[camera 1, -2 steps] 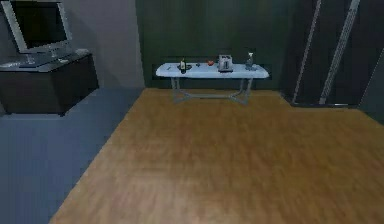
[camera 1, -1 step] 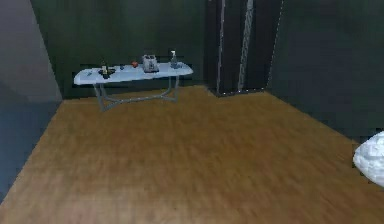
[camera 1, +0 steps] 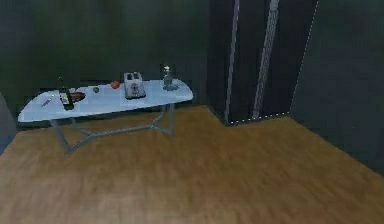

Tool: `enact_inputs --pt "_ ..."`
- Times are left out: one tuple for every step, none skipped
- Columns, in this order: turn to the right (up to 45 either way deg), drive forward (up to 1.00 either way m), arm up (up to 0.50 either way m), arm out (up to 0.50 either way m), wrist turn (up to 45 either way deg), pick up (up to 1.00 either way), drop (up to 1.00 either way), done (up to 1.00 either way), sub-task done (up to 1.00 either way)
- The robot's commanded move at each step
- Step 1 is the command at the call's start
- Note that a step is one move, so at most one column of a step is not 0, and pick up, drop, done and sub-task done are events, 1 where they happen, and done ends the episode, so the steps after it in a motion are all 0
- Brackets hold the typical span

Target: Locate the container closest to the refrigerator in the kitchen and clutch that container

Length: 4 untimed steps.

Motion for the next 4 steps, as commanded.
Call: enact_inputs --pt "3.0 0.0 0.0 0.0 0.0 0.0 0.0 0.0 0.0" --pt "0.0 1.0 0.0 0.0 0.0 0.0 0.0 0.0 0.0" --pt "0.0 0.6 0.0 0.0 0.0 0.0 0.0 0.0 0.0" --pt "-45.0 0.0 0.0 0.0 0.0 0.0 0.0 0.0 0.0"
